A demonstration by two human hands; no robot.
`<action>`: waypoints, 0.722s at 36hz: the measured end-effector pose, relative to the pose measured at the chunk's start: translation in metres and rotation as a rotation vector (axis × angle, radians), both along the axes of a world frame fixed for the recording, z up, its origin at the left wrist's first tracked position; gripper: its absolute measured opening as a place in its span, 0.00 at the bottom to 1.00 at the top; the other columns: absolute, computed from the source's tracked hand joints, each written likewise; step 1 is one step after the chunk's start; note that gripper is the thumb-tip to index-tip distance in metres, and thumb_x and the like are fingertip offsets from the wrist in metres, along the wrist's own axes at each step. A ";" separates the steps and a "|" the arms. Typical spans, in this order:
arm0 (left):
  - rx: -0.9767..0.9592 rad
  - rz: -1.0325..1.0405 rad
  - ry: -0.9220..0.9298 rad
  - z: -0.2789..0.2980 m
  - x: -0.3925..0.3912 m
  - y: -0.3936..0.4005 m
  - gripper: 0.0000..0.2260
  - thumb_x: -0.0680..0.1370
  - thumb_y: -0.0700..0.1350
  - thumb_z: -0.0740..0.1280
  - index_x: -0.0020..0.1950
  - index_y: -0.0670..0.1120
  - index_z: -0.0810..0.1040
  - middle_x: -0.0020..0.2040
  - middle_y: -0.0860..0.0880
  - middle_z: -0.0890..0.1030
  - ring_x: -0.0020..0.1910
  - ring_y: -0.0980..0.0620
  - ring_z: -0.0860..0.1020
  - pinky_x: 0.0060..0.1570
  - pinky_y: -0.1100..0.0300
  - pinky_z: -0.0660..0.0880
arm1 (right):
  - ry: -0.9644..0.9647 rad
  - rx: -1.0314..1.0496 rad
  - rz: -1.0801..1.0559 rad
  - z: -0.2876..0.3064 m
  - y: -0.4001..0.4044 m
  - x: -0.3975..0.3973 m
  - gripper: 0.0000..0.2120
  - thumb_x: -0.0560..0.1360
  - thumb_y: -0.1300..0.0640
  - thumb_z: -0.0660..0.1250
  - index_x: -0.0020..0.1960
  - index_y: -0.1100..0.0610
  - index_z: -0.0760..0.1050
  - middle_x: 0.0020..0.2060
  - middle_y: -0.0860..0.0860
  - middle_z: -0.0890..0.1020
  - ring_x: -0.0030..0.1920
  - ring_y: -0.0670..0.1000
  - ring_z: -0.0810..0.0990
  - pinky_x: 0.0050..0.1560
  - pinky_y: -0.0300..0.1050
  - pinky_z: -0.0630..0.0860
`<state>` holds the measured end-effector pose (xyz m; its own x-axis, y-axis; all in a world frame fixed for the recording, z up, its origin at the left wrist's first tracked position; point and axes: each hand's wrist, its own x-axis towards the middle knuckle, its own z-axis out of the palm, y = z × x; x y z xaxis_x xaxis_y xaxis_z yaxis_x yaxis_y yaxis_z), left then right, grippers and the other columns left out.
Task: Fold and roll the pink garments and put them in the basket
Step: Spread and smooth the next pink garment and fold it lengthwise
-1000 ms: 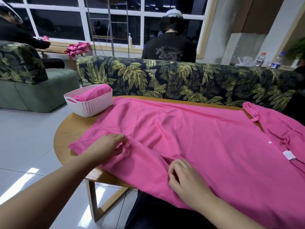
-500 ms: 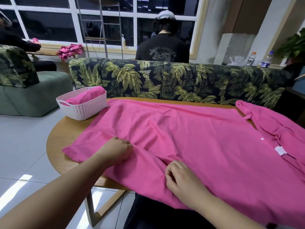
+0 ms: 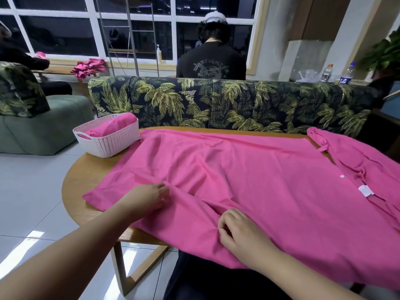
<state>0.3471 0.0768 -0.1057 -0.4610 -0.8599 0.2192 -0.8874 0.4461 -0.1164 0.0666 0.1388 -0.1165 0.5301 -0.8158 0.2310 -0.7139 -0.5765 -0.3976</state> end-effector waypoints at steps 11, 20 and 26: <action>-0.024 -0.108 -0.279 0.001 -0.012 -0.018 0.07 0.75 0.46 0.62 0.40 0.46 0.77 0.40 0.48 0.80 0.36 0.46 0.81 0.27 0.59 0.65 | 0.050 0.042 -0.003 -0.002 -0.003 0.001 0.21 0.71 0.44 0.45 0.46 0.54 0.72 0.45 0.43 0.72 0.53 0.46 0.72 0.61 0.32 0.60; -0.078 -0.122 -0.122 0.002 -0.003 -0.009 0.12 0.70 0.49 0.57 0.31 0.47 0.74 0.30 0.51 0.77 0.27 0.49 0.77 0.19 0.62 0.67 | 0.044 0.043 -0.031 -0.005 -0.001 0.002 0.19 0.71 0.46 0.48 0.45 0.55 0.73 0.45 0.45 0.74 0.51 0.48 0.73 0.58 0.38 0.63; -0.054 -0.106 0.235 0.010 0.030 0.012 0.12 0.72 0.51 0.59 0.45 0.47 0.78 0.43 0.51 0.80 0.41 0.49 0.79 0.42 0.55 0.77 | 0.010 -0.027 -0.005 0.005 0.002 -0.001 0.13 0.73 0.49 0.52 0.43 0.54 0.73 0.44 0.47 0.76 0.48 0.48 0.73 0.55 0.39 0.65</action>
<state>0.3775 0.0889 -0.0956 -0.4789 -0.7936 0.3753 -0.8416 0.5367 0.0608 0.0656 0.1409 -0.1119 0.5284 -0.8120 0.2479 -0.7207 -0.5833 -0.3746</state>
